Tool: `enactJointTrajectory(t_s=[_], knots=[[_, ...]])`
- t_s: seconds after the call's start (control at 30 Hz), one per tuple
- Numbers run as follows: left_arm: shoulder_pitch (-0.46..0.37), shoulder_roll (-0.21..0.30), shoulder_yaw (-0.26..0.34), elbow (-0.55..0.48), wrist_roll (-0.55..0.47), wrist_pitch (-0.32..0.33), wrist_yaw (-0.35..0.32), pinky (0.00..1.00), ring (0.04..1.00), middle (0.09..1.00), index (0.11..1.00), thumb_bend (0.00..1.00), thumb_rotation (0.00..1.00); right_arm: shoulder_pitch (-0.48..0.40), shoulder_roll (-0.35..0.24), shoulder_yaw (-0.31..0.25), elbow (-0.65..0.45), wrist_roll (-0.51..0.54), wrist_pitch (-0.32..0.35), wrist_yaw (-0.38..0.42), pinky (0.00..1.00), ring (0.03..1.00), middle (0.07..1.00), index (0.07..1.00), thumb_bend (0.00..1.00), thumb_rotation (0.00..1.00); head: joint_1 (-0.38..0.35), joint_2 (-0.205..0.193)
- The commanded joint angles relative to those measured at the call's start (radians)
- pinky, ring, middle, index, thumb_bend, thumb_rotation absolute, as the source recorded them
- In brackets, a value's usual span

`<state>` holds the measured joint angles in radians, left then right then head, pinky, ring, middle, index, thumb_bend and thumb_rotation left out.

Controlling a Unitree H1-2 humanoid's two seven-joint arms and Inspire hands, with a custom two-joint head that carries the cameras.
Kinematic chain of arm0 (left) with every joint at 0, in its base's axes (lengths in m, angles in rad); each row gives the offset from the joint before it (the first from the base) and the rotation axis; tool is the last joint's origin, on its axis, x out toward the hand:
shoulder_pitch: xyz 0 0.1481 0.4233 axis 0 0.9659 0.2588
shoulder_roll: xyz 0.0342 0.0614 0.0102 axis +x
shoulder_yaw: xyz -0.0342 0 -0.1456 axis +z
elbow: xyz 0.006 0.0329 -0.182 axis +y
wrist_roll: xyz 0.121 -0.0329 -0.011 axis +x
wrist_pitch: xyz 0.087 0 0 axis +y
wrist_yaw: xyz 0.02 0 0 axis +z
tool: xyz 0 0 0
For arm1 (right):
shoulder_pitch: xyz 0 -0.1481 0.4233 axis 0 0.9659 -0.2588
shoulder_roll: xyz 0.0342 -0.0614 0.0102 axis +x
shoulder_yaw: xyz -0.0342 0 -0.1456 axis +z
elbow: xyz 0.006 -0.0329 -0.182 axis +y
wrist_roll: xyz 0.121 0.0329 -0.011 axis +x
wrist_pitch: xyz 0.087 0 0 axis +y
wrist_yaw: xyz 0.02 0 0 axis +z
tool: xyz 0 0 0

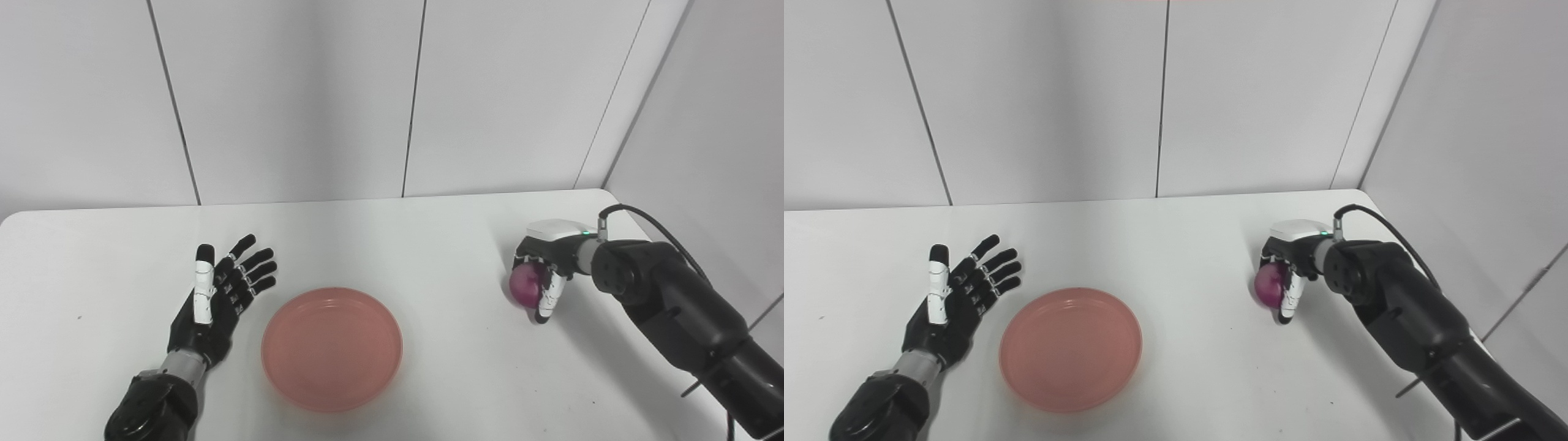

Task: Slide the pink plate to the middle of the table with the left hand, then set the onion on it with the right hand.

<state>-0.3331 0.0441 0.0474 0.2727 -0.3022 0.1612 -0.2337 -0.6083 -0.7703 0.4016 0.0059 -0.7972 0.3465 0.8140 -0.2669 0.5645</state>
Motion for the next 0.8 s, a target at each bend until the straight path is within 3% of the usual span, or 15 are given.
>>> enactJointTrajectory(t_s=[0.0, 0.37, 0.77], knots=[[0.028, -0.010, -0.008, 0.036, 0.019, 0.035, 0.019, 0.82, 0.824, 0.821, 0.879, 0.83, 1.00, -0.067, -0.009, -0.009, -0.049, -0.013, -0.037, 0.000, 0.32, 0.410, 0.457, 0.530, 0.52, 0.00, 0.001, 0.001], [0.031, -0.019, -0.011, 0.042, 0.026, 0.034, 0.029, 0.83, 0.827, 0.823, 0.881, 0.83, 1.00, -0.118, 0.045, 0.012, -0.149, -0.033, -0.058, 0.035, 0.40, 0.460, 0.462, 0.525, 0.53, 0.00, 0.017, -0.003], [0.033, -0.044, -0.022, 0.047, 0.039, 0.026, 0.037, 0.81, 0.826, 0.816, 0.886, 0.82, 1.00, -0.155, 0.132, 0.015, -0.211, -0.050, -0.046, 0.087, 0.34, 0.412, 0.442, 0.534, 0.52, 0.00, 0.084, 0.001]])
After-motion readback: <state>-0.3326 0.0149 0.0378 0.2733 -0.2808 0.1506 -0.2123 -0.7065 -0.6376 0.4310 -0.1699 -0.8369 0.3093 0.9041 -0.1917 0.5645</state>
